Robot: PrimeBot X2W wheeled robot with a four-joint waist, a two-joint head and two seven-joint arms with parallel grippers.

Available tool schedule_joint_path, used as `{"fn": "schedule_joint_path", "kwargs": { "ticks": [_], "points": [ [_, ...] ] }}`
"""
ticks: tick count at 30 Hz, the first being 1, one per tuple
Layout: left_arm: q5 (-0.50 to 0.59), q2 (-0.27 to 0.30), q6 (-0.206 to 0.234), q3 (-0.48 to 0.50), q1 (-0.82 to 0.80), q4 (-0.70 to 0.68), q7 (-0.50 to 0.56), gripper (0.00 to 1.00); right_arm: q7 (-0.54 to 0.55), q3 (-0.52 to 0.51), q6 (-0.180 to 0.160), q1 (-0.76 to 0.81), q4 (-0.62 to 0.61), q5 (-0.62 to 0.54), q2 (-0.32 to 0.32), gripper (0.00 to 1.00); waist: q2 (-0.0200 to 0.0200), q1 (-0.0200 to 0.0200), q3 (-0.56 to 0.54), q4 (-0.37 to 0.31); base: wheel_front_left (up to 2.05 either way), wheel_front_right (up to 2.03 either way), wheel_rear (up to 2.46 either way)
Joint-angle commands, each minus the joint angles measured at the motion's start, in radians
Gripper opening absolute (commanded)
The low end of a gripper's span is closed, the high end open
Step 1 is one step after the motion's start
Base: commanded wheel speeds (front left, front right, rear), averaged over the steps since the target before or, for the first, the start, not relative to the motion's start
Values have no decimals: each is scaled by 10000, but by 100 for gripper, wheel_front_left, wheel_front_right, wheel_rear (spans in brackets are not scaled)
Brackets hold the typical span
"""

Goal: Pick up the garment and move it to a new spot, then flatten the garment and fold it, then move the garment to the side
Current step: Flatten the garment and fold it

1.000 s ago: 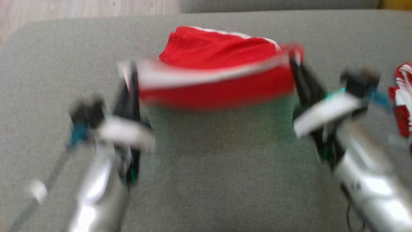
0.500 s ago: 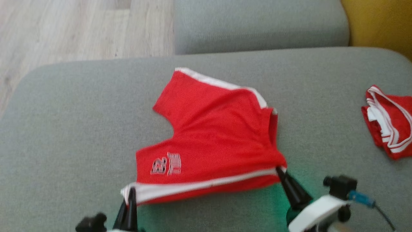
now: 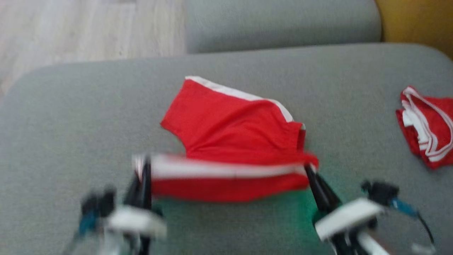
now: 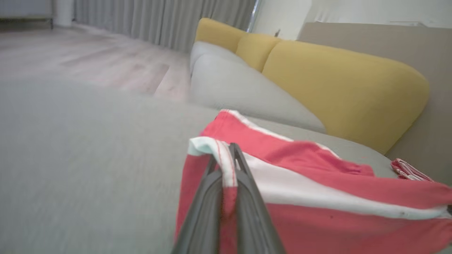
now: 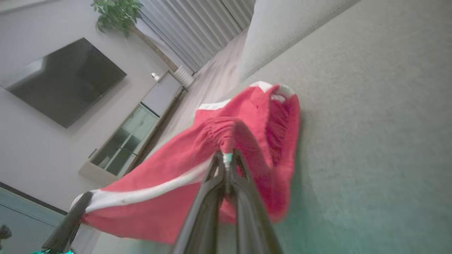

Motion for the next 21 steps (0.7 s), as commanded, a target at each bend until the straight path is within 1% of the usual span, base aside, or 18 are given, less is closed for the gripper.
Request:
{"fn": "schedule_joint_path", "kwargs": {
  "ticks": [1, 3, 7, 9, 11, 12, 16, 21],
  "points": [
    [55, 371, 16, 77, -1187, -279, -53, 0, -64, 13, -7, -867, -347, 44, 60, 0, -1, 0, 623, -270, 0, 0, 0],
    [-200, 724, 16, -321, -2364, 76, -16, 0, -64, 7, -7, -1561, -317, 193, 249, 0, -1, 0, 1177, -441, 0, 0, 0],
    [-998, 1289, 16, -1189, -4608, 755, 571, 0, -64, -232, -7, -2807, -140, 285, 623, 0, -1, 0, 2153, -739, 0, 0, 0],
    [-1298, 1605, 16, -1645, -5511, 1081, 781, 0, -64, -353, -7, -3348, 14, 141, 831, 0, -1, 0, 2561, -925, 0, 0, 0],
    [-1325, 1954, 16, -2086, -6284, 1487, 866, 0, -64, -492, -7, -3802, 246, -51, 1072, 0, -1, 0, 2925, -1101, 0, 0, 0],
    [-1347, 2068, 16, -2265, -6629, 1718, 840, 0, -64, -604, -7, -3970, 375, -90, 1219, 0, -1, 0, 3075, -1175, 0, 0, 0],
    [-1837, 2235, 16, -2860, -7601, 2571, 915, 0, -64, -762, -7, -4428, 857, -353, 1591, 0, -1, 0, 3543, -1436, 0, 0, 0],
    [-2524, 2502, 16, -3583, -8329, 3167, 713, 0, -64, -805, -7, -4569, 1017, -359, 1853, 0, -1, 0, 3848, -1696, 0, 0, 0]
  ]
}}
